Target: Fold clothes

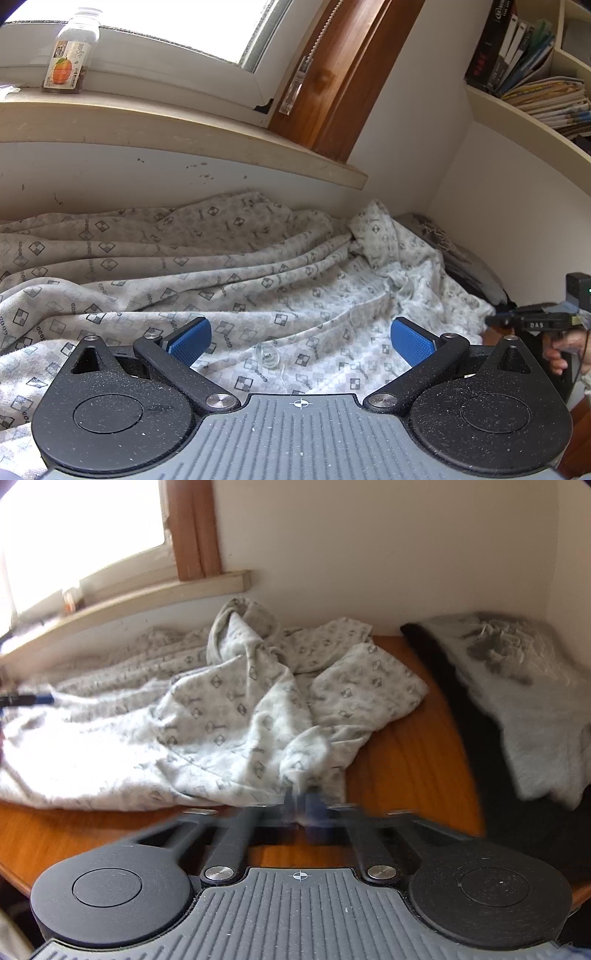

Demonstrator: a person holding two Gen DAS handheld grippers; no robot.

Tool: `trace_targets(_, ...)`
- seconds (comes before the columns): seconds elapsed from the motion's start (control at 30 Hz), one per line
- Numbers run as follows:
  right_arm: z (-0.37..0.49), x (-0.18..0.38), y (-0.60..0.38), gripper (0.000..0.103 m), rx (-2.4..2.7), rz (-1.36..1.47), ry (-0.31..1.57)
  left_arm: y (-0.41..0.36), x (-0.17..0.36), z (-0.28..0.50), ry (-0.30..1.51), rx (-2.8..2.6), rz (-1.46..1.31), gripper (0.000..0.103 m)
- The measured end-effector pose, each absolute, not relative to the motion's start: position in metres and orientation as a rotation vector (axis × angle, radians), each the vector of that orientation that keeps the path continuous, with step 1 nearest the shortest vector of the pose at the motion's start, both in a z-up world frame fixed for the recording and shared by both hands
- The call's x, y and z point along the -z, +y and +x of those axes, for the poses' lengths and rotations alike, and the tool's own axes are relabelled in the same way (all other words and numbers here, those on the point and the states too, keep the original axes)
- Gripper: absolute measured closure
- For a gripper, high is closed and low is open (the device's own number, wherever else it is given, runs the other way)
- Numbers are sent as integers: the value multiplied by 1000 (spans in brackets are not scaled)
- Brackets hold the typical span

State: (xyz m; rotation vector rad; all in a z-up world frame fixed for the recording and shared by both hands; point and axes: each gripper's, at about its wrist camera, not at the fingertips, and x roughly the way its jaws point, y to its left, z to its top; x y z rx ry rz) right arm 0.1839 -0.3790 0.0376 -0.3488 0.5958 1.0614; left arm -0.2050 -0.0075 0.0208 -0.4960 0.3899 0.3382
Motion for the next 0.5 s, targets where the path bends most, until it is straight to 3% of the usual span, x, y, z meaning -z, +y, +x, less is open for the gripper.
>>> trace_targets(0.17, 191, -67, -399, 102, -964, -423, 504, -8, -21, -205, 393, -339, -494, 0)
trace_targets(0.33, 208, -43, -403, 101, -923, -349, 588, -9, -21, -205, 393, -345, -495, 0)
trace_targets(0.43, 209, -36, -393, 90, -976, -219, 592, -11, -21, -206, 413, -332, -491, 0)
trace_targets(0.47, 209, -33, -388, 77, -998, -191, 596, -13, -20, -206, 430, -318, -482, 0)
trace_targets(0.5, 208, -30, -381, 71, -1024, -178, 605, -16, -20, -206, 445, -306, -469, 0)
